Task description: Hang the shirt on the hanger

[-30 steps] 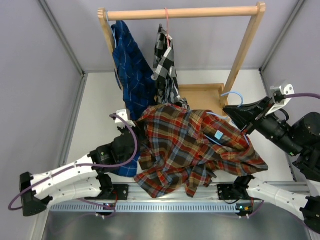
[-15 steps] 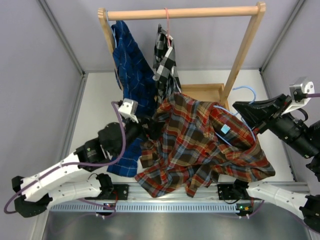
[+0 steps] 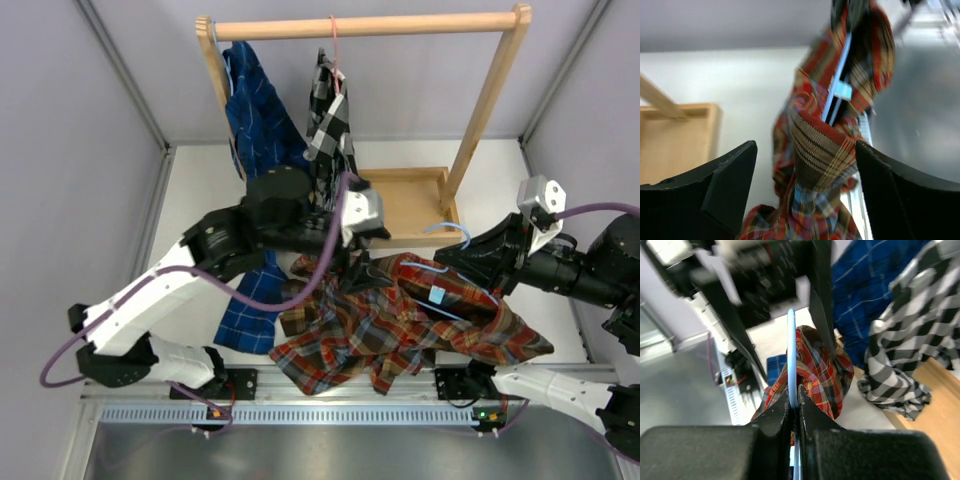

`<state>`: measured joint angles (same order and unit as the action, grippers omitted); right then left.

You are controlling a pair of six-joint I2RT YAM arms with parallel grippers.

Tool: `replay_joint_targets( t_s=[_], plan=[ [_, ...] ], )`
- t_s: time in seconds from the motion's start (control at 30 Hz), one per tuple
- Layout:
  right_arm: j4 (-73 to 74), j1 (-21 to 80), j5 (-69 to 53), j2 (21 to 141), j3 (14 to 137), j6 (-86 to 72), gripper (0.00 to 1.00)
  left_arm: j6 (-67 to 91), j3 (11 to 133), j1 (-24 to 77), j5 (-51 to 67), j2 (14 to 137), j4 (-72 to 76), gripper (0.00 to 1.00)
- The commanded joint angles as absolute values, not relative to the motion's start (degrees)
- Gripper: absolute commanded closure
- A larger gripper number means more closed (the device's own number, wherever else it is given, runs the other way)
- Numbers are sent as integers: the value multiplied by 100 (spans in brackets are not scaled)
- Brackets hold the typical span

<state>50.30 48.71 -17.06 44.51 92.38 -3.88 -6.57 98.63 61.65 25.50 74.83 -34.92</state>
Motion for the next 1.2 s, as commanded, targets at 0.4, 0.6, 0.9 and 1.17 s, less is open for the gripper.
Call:
replay_joint_targets(
  t_s=[0.4,0.6,0.9,1.17],
  plan=[
    [4764,4948,-2979,4491,9255,-176,100,-1380,9923,6170,4958,8042,-4377,95],
    [4360,4940,-3111,4360,8886,-246,100,-1424,9905,6170,4729,8086,-4386,100],
    [6186,4948,-636,3807,9632,-210,44,-1643,9642,6161,4483,7726,-4377,100],
    [7286,4939,-1071,2628,9361,-396,38,-1617,9694,6073,4543,7559,-4377,100]
  ],
)
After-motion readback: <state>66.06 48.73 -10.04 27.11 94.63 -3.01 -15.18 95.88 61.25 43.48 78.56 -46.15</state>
